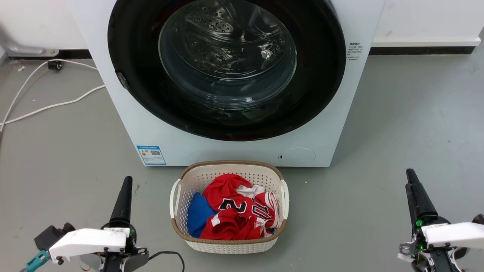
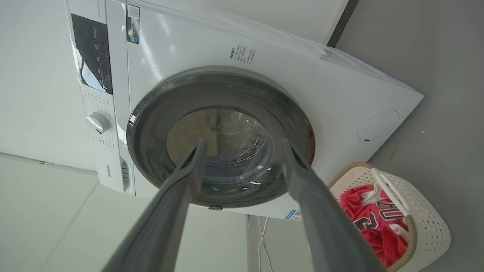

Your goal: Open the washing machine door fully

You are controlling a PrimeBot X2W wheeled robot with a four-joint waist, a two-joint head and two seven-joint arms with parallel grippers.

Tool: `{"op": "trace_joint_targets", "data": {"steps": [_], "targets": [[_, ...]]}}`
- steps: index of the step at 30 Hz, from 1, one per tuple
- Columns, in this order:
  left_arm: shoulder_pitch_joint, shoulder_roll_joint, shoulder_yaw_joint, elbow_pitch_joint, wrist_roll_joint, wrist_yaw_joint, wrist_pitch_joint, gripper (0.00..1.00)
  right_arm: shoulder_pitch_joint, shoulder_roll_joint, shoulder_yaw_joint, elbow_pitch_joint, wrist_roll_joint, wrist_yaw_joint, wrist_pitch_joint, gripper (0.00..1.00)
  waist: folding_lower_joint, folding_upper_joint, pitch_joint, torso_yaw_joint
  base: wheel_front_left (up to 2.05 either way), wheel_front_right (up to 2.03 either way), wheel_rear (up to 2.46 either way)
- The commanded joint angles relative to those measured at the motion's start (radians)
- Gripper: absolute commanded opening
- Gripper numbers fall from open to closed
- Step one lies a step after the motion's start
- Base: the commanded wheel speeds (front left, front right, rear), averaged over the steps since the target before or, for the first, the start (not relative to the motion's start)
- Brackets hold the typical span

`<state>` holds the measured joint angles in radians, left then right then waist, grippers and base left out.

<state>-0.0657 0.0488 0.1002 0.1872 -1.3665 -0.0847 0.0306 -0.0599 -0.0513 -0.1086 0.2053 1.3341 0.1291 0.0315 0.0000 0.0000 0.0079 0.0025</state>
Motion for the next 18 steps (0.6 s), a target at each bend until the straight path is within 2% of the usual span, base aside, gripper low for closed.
{"op": "trace_joint_targets", "data": {"steps": [1, 11, 18], "targets": [[-0.009, 0.002, -0.008, -0.034, 0.056, 0.010, -0.011, 1.00, -0.008, -0.002, 0.004, -0.037, -0.055, 0.002, -0.013, 1.00, 0.0000, 0.0000, 0.001, 0.000, 0.00, 0.00, 0.00], [0.004, 0.002, -0.060, -0.079, 0.313, 0.060, -0.052, 1.00, 0.011, -0.002, 0.050, -0.114, -0.363, 0.002, -0.054, 1.00, 0.0000, 0.0000, 0.005, 0.000, 0.00, 0.00, 0.00], [0.014, 0.018, -0.106, -0.090, 0.465, 0.107, -0.079, 1.00, 0.028, -0.002, 0.063, -0.136, -0.505, 0.002, -0.081, 1.00, 0.0000, 0.0000, 0.005, 0.000, 0.00, 0.00, 0.00]]}}
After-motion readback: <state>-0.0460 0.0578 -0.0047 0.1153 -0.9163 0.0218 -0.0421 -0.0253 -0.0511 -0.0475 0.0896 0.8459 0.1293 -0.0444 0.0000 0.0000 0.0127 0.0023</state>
